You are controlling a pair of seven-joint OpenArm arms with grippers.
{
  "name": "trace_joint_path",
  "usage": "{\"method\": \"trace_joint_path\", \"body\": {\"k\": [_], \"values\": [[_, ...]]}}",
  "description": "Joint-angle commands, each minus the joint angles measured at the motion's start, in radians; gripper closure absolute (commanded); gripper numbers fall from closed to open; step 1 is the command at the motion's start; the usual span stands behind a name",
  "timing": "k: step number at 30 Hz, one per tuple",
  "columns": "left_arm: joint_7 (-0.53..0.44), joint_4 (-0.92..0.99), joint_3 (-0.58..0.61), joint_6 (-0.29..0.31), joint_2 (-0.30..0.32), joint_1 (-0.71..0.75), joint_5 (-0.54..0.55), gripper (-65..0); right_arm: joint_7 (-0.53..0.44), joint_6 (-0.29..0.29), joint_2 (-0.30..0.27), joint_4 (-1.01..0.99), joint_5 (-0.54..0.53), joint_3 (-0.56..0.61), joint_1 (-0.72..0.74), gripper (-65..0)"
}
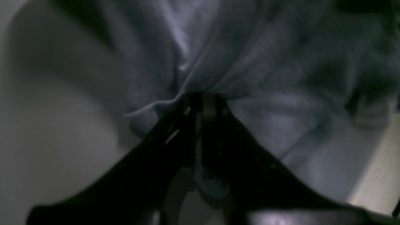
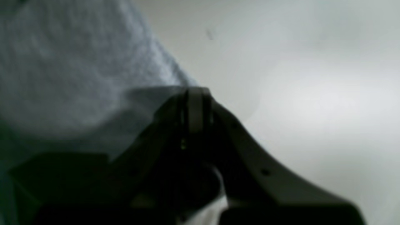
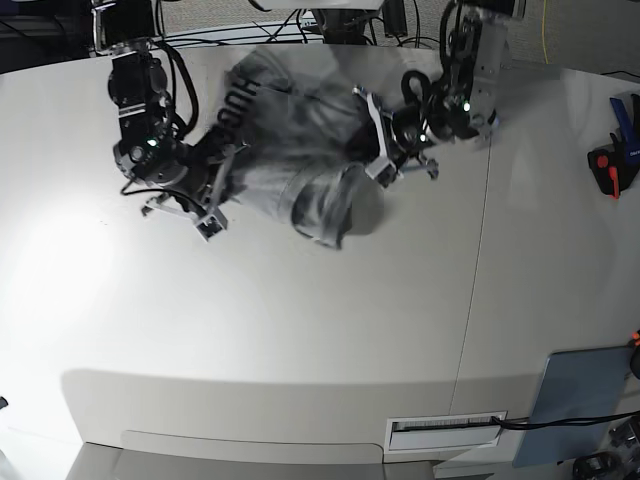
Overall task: Fold the T-shirt properly
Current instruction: 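Lower the folded bundle onto the table with both grippers, then release the shirt and pull both grippers away from the bundle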
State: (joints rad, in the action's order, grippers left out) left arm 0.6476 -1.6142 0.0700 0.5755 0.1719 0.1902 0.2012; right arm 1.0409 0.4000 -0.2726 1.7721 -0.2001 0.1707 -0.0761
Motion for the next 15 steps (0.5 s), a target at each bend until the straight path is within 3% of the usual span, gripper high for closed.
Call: {"method": "trace_joint_path", "body": {"k": [1,4,15], "values": [[0.03,0.023,-0.008,-0.037,0.011,-0.026,-0.068,-5.1,-0.002,-0.017,-0.017,0.034,-0.008,-0.004,-0.008,0.0],[-0.015,0.083,-0.007,-0.037,0.008,-0.104,-0.068,-5.1,-0.002,-0.032,-0.035,0.099,-0.02,-0.004,-0.056,0.0],[-0.092,0.147,-0.007,-0.037,0.006,-0.27,-0.066,-5.1,-0.002,-0.032,-0.021,0.251,-0.08,0.0,-0.194,0.0]]}}
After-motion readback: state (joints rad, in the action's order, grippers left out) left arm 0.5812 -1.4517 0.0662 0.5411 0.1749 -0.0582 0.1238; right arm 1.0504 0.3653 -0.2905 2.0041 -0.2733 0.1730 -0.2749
